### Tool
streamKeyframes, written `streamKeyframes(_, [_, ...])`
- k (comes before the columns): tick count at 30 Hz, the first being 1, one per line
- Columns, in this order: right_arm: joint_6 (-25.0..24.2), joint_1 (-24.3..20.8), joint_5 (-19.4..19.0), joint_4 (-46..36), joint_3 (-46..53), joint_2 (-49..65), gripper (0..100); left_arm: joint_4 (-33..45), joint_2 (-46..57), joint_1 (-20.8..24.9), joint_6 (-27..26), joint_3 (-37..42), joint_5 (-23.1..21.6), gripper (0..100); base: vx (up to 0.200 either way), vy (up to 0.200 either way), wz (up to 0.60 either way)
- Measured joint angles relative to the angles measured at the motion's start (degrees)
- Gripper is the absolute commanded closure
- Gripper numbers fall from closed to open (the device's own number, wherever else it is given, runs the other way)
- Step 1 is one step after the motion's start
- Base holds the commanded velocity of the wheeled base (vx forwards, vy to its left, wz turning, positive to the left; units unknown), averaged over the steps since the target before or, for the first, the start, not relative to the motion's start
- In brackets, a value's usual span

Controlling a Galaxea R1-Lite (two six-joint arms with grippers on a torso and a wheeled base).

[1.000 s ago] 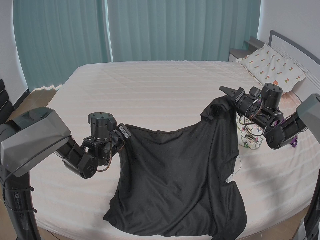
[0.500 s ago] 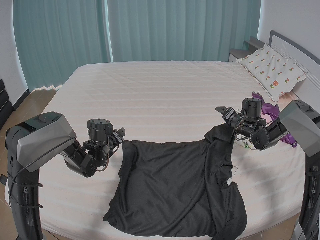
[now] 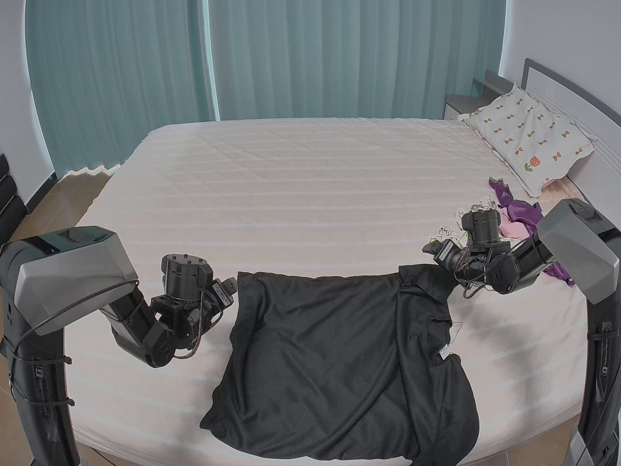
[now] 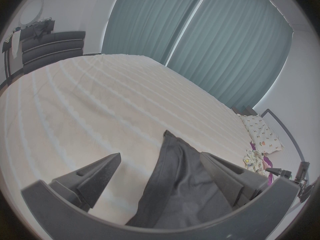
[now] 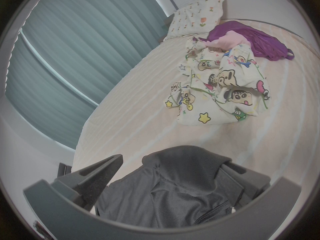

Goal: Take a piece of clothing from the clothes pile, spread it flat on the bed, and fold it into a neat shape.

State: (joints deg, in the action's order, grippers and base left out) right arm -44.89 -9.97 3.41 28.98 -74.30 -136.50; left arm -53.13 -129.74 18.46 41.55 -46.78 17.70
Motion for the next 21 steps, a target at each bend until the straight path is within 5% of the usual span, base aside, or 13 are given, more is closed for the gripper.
streamKeyframes(10, [-16.2, 2.2, -0.7, -0.6, -1.9, 1.4, 0, -3.1, 6.5, 2.5, 3.1, 13.1, -4.0, 0, 0.0, 0.0, 0.0])
streamKeyframes(18, [-18.7, 5.7, -2.3, -7.1, -1.4, 2.8, 0, -9.7, 10.4, 4.4, 6.8, 25.0, -7.3, 0, 0.0, 0.0, 0.0])
streamKeyframes(21, [-16.3, 6.2, -2.9, -7.2, 2.4, 3.7, 0, -10.6, 11.1, 4.7, 7.8, 27.8, -8.0, 0, 0.0, 0.0, 0.0])
